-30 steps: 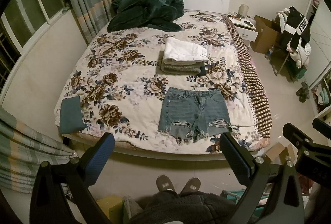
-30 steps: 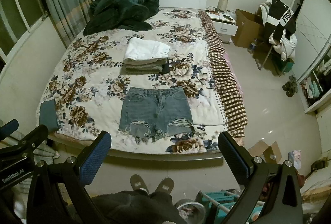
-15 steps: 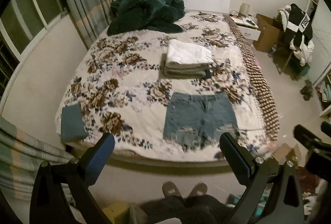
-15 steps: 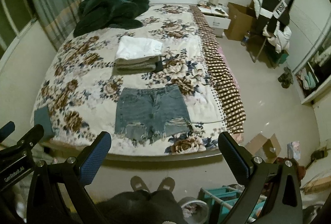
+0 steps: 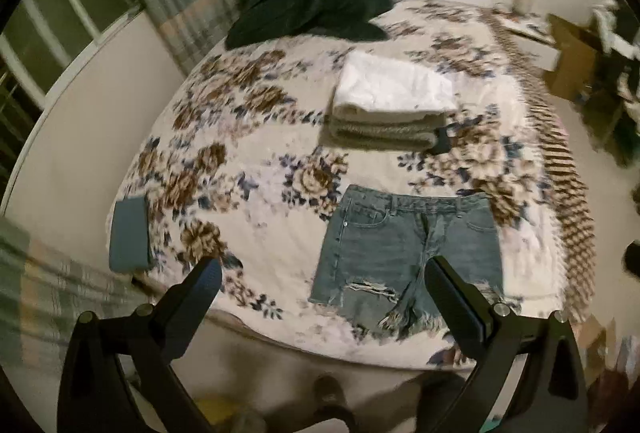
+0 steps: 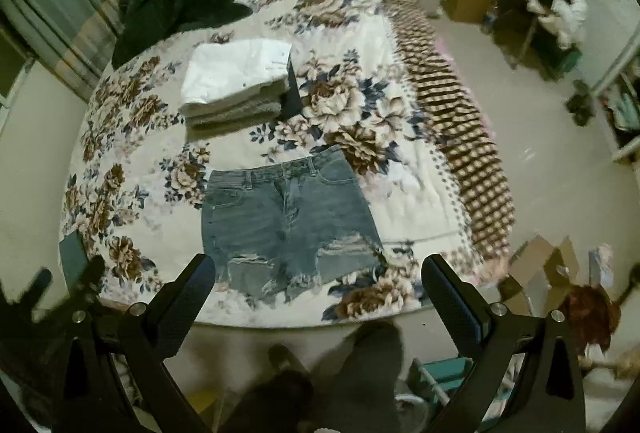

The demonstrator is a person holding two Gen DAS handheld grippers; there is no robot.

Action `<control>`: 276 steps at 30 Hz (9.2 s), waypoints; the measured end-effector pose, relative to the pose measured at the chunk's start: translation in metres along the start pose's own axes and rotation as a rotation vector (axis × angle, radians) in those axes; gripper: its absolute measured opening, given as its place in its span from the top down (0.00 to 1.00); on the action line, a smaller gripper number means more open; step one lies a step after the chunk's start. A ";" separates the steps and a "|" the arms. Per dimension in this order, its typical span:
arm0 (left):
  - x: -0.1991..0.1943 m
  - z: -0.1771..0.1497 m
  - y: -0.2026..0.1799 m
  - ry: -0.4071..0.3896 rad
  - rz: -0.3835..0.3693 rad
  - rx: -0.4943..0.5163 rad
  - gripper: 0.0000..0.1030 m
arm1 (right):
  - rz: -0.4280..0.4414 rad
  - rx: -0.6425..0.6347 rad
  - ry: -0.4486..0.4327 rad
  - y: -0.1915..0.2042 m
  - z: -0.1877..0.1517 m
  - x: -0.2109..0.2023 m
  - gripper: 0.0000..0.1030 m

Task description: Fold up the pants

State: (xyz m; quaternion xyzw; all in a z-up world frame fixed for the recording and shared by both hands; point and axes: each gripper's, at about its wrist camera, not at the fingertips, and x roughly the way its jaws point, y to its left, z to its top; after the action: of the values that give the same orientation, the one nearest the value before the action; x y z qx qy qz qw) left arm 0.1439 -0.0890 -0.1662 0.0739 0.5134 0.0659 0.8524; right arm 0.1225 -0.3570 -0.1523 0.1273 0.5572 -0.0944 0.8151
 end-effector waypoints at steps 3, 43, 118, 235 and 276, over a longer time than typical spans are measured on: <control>0.047 -0.011 -0.039 0.113 -0.013 -0.087 0.00 | 0.017 -0.074 0.036 -0.029 0.044 0.060 0.00; 0.235 -0.119 -0.251 0.285 -0.248 -0.300 0.97 | 0.327 -0.375 0.384 -0.053 0.143 0.523 0.95; 0.292 -0.254 -0.120 0.000 -0.439 -1.852 0.27 | 0.589 -0.505 0.593 0.124 0.093 0.578 0.05; 0.388 0.288 0.021 0.085 -0.314 -0.211 0.09 | 0.107 0.170 -0.015 0.112 0.330 0.426 0.21; -0.098 0.147 0.045 -0.337 -0.178 -0.038 0.09 | -0.018 -0.142 -0.576 0.150 0.053 -0.155 0.00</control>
State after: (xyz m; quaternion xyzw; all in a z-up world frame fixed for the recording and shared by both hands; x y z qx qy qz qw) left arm 0.2268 -0.0723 -0.0050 0.0219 0.3665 -0.0135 0.9301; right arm 0.1578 -0.2292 0.0255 0.0331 0.3094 -0.0945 0.9457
